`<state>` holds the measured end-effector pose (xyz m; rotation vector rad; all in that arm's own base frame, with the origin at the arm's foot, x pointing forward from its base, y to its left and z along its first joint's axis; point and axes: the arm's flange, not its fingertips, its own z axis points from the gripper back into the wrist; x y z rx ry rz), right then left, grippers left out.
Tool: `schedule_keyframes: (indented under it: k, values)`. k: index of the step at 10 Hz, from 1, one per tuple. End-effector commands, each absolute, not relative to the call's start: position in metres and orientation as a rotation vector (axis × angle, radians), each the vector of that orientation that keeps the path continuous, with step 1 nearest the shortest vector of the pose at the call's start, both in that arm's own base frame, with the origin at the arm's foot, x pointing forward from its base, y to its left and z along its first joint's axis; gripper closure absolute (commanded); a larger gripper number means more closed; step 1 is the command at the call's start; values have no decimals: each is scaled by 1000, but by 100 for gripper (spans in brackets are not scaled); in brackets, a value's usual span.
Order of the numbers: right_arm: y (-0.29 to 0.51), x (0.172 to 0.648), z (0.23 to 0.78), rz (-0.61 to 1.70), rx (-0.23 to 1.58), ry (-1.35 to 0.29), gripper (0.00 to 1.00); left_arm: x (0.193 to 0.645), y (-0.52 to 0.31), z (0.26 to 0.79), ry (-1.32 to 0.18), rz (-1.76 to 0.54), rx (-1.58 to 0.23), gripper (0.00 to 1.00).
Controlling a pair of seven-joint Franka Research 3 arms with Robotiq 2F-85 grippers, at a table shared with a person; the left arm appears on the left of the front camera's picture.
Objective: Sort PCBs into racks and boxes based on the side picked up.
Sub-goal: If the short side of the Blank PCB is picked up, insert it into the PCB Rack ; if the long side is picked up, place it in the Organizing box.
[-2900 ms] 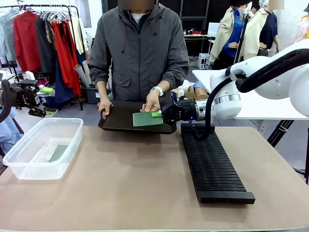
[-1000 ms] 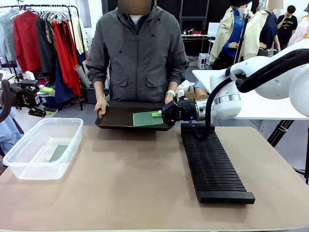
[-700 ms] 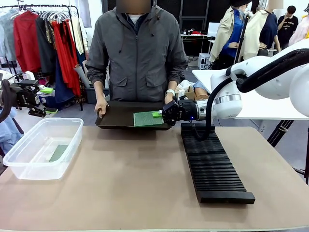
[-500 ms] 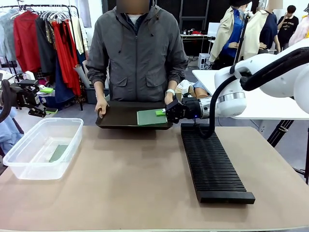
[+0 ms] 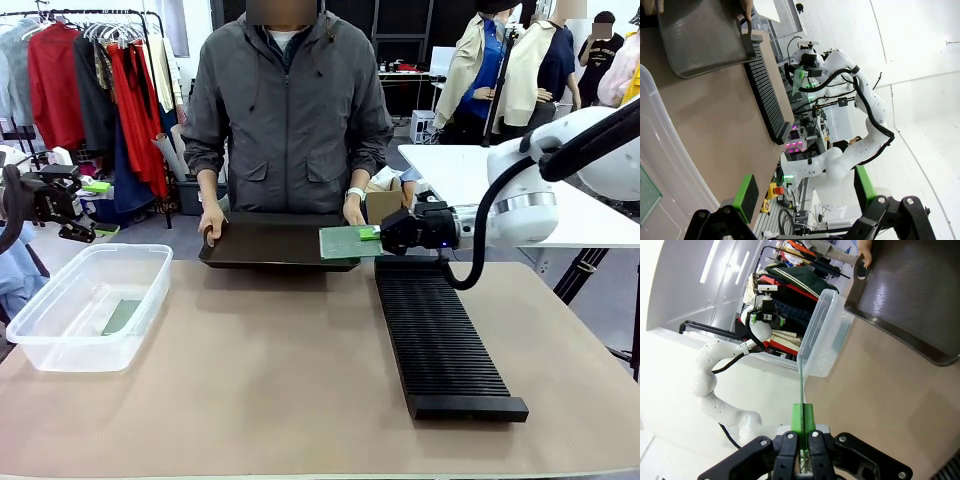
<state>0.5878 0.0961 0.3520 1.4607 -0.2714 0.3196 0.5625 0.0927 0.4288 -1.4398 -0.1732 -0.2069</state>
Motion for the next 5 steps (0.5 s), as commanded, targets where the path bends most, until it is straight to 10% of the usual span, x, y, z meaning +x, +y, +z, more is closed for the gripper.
schedule_keyframes:
  k: [1,5]
  values:
    - [71,575,361,436,1486,-374,100,561,94,430,-169,-212,-1446,0]
    - [29,566,369,730,1458,-591,100,561,94,430,-169,-212,-1446,0]
